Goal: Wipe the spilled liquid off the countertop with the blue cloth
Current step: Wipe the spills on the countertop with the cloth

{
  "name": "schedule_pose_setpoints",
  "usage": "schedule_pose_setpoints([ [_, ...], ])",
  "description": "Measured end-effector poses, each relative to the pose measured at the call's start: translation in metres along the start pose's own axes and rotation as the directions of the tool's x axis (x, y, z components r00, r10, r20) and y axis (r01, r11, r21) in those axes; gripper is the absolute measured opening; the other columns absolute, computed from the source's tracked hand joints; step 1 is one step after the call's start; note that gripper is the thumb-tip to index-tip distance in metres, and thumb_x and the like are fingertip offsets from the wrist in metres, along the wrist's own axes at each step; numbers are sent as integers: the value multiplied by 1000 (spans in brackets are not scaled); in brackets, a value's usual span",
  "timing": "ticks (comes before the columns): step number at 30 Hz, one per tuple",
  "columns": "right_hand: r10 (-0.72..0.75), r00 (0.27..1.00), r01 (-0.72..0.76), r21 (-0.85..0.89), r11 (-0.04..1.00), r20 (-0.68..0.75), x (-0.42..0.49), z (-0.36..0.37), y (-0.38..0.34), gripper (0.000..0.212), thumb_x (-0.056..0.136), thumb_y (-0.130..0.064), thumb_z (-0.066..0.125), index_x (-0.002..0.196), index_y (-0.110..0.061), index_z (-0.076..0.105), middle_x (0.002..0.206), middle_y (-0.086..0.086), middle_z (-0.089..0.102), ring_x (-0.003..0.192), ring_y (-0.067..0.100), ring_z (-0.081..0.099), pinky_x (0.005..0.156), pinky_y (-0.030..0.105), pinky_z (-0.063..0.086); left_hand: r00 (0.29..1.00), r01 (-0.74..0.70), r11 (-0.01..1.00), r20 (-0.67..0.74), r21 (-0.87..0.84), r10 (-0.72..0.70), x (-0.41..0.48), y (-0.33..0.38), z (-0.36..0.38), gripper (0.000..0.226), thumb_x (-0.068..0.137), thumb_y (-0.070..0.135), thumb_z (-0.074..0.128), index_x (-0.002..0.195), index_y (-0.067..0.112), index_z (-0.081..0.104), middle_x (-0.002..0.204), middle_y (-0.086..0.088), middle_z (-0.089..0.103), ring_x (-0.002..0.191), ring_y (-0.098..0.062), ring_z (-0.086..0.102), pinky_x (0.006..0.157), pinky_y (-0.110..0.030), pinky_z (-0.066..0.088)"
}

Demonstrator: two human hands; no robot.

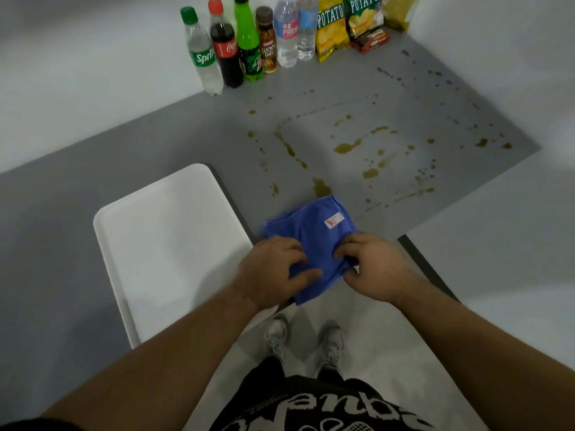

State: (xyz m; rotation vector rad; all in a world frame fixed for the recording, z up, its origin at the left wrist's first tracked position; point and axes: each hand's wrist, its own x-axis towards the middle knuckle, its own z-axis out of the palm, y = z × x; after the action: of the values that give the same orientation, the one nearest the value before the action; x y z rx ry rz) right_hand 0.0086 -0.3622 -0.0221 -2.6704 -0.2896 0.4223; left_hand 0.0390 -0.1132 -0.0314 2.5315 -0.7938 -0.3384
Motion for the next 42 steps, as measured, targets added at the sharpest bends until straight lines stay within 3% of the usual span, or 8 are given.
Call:
schedule_pose_setpoints([
  [4, 10, 992, -6, 32, 999, -127, 14, -2, -11, 41, 78, -29, 59, 113, -19, 75, 127, -2, 66, 114, 23, 61, 92, 34, 53, 991, 130, 970, -14, 207, -129, 17, -4, 7, 49, 91, 50, 62, 132, 22, 62, 142, 0, 58, 129, -26, 53, 108, -44, 44],
  [12, -70, 976, 61, -50, 997, -206, 43, 32, -21, 48, 95, -37, 63, 135, -12, 64, 158, 12, 45, 147, 35, 41, 118, 56, 34, 984, 101, 992, -154, 76, -88, 13, -26, 3, 38, 86, 41, 66, 120, 24, 70, 131, 6, 63, 123, -19, 58, 108, -40, 44],
  [17, -95, 995, 95, -202, 975, 11, 57, 61, -32, 73, 98, -75, 20, 163, -44, 6, 174, -5, -3, 159, 29, -13, 123, 65, -8, 888, 185, 983, -426, -20, -175, 6, -58, 4, 23, 90, 28, 68, 110, 18, 73, 123, -1, 68, 115, -23, 61, 101, -37, 51],
  [22, -134, 991, 122, -258, 958, -26, 81, 63, -31, 82, 92, -84, 25, 162, -44, 12, 173, -5, 10, 160, 30, 1, 123, 62, -10, 854, 245, 969, -465, -33, -232, 12, -78, -1, 24, 91, 30, 63, 109, 17, 71, 122, -3, 67, 115, -25, 59, 101, -38, 49],
  [26, -123, 992, 110, -274, 956, -32, 106, 57, -26, 84, 89, -88, 19, 161, -48, 4, 173, -10, -2, 157, 22, -18, 121, 62, -17, 855, 311, 949, -418, -61, -307, 21, -84, -7, 25, 92, 33, 60, 113, 23, 69, 126, 2, 64, 120, -21, 55, 105, -38, 47],
  [34, -13, 999, -2, -284, 959, -53, 101, 50, -16, 79, 95, -80, 11, 163, -42, 0, 173, -6, -6, 158, 27, -17, 124, 62, -6, 815, 401, 912, -422, -86, -398, 33, -104, -13, 30, 96, 38, 56, 120, 23, 66, 140, 1, 59, 133, -23, 48, 113, -42, 44],
  [39, -23, 996, 0, -265, 964, -83, 87, 63, -28, 86, 92, -86, 26, 163, -39, 15, 172, 1, 11, 158, 36, 6, 121, 64, 3, 808, 453, 890, -397, -51, -434, 30, -118, -12, 38, 97, 45, 52, 125, 24, 64, 146, 1, 55, 138, -25, 46, 117, -45, 41],
  [42, -58, 996, 37, -264, 964, -71, 105, 65, -32, 82, 93, -85, 23, 163, -43, 11, 173, -2, 6, 159, 31, -4, 123, 63, 0, 827, 462, 887, -368, 14, -425, 31, -119, -9, 45, 97, 49, 47, 132, 24, 62, 151, 1, 53, 142, -25, 43, 121, -47, 38],
])
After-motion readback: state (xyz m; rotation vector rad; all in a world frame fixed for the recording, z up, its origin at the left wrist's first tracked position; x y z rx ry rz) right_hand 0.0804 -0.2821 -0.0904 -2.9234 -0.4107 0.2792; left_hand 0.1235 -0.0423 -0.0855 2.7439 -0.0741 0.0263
